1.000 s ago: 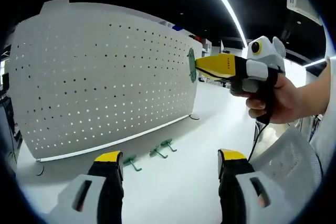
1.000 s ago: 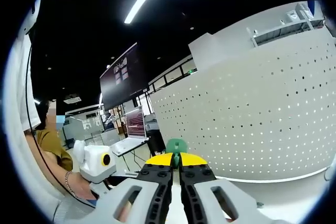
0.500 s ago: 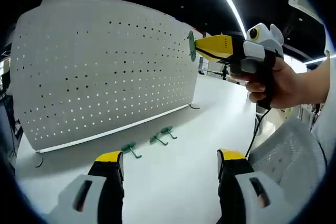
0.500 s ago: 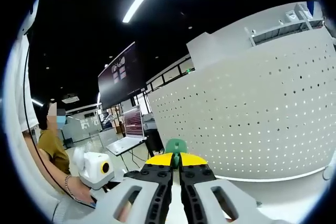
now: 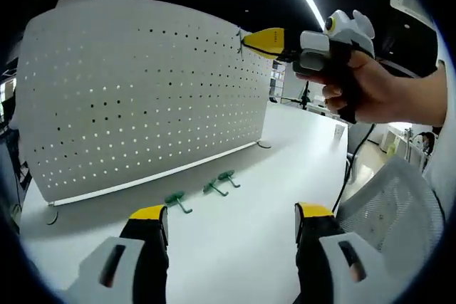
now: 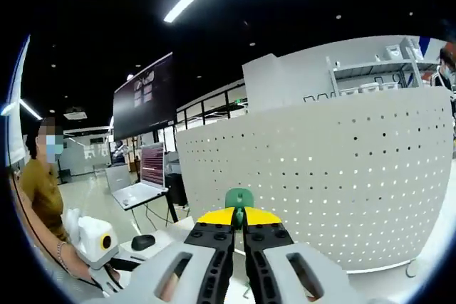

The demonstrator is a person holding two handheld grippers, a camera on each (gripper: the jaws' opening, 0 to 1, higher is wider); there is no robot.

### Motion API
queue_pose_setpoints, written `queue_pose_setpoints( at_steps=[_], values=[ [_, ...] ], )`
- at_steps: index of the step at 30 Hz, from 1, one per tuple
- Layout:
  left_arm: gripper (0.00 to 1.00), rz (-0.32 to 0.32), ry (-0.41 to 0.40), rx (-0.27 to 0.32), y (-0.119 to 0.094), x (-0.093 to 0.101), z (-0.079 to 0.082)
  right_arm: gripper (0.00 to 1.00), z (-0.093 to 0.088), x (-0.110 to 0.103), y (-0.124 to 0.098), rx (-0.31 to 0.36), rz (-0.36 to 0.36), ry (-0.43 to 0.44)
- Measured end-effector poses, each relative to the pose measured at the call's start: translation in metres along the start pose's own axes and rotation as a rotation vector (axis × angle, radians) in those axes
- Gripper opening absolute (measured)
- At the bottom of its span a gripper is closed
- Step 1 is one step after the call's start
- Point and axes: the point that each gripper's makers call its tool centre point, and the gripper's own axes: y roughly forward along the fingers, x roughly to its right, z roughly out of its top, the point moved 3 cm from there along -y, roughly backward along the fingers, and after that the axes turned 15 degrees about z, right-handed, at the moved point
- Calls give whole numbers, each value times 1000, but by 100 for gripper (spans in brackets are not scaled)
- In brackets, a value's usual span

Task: Insert the hook assembly into the mounting plate slot until the hook locks in place.

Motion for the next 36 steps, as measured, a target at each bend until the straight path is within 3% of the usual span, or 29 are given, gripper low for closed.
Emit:
queue_pose_setpoints(
  at_steps=[12, 20, 36],
  values=[
    [75, -9, 7, -10, 1, 2, -4, 1, 25, 28, 23, 9, -118, -55],
    [74, 0, 1, -15, 1, -1, -6, 1, 34, 36, 39, 19, -162, -87],
    [73, 20, 4, -23, 2, -6, -8, 1, 48, 42, 72, 61, -183, -133]
  ],
)
